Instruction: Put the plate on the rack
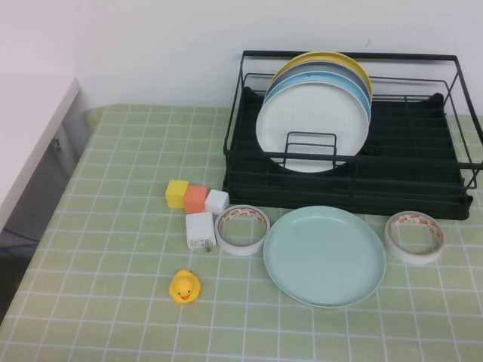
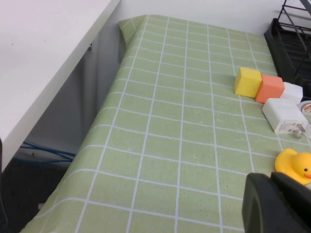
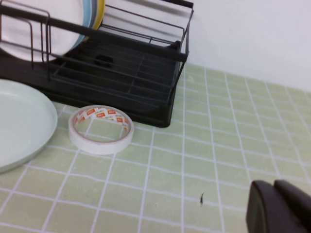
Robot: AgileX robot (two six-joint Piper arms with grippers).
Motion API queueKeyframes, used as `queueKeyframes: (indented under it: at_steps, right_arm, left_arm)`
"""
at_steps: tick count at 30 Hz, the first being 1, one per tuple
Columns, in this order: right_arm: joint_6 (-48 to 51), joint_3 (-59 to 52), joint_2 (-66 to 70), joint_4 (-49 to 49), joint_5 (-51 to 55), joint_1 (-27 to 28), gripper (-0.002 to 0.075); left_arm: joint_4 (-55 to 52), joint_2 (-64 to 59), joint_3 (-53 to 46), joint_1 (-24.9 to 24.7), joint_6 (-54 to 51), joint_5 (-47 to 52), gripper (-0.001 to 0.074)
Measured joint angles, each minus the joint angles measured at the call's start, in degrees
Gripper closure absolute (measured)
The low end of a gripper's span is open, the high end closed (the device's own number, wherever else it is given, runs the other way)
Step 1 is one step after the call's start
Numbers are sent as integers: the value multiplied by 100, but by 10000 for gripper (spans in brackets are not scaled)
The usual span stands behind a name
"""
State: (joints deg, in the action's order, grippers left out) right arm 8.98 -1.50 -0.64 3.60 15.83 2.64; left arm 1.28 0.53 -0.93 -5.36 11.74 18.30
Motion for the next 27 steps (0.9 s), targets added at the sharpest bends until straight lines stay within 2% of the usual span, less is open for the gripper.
queueKeyframes:
  at_steps: [8,27]
  right_arm:
    - [-579,10,0,272,277,0,715]
    - [-620,10,0,345,280,0,715]
  left_arm:
    - [0,0,0,0,0,3,738]
    - [0,0,0,0,0,3,738]
